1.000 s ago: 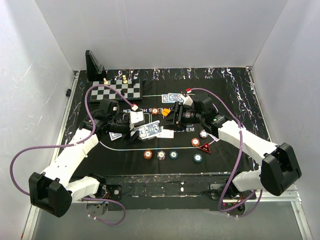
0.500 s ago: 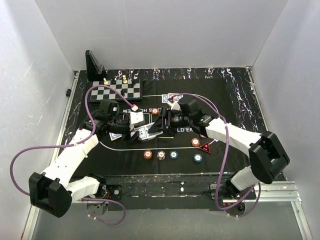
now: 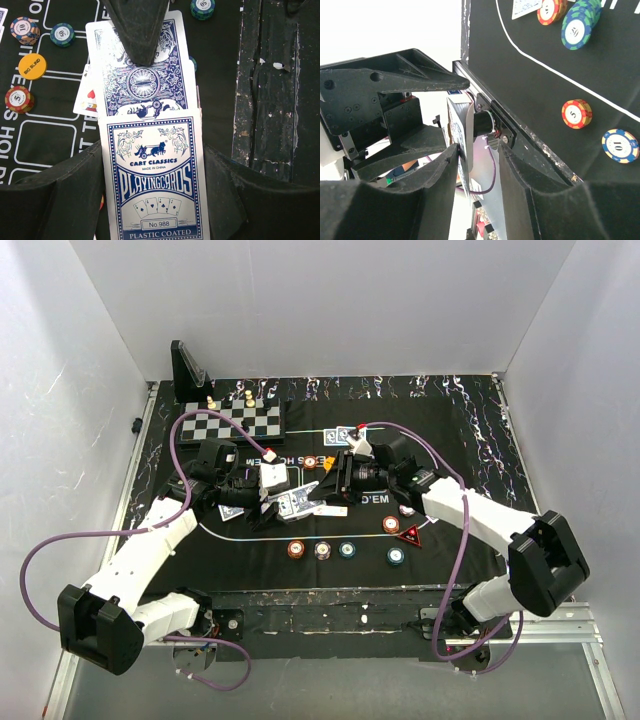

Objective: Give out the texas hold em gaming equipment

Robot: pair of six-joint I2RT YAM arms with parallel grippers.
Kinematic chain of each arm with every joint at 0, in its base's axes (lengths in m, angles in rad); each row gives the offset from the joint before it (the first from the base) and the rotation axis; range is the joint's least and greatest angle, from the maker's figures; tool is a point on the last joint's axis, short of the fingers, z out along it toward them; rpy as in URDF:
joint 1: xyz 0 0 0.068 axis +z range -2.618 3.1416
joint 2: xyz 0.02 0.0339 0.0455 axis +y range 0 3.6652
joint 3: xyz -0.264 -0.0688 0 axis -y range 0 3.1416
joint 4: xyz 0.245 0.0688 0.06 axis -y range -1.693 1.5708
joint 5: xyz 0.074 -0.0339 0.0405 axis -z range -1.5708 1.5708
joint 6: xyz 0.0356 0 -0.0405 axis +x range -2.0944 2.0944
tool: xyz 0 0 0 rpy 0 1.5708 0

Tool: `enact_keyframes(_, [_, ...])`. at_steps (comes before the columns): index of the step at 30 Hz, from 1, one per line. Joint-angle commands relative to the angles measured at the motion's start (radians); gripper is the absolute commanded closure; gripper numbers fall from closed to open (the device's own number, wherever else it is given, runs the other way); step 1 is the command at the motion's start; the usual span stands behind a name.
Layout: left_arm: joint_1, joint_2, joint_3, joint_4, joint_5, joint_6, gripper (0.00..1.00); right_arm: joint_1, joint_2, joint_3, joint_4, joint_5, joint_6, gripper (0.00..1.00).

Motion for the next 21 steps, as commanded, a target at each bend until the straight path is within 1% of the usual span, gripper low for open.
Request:
enact_keyframes(1, [-0.004,-0.028,0.019,0.027,0.029,-0.004,0.71,-0.019,-0.041,-0.024,0.028,-0.009,0.003,0.56])
enact_keyframes(8, [-0.003,-0.032,0.019,0.03,0.024,-0.006,0.72,-0.024,-0.05,-0.042,0.05,-0.021,0.014,0.62])
enact_keyframes(12, [-0.003,-0.031,0.022,0.03,0.023,-0.009,0.72,-0.031,-0.066,-0.047,0.045,-0.018,0.014,0.71])
enact_keyframes(21, [-0.004,-0.032,0.01,0.035,0.023,-0.016,0.73,-0.071,-0.133,-0.061,0.013,-0.003,0.003,0.8])
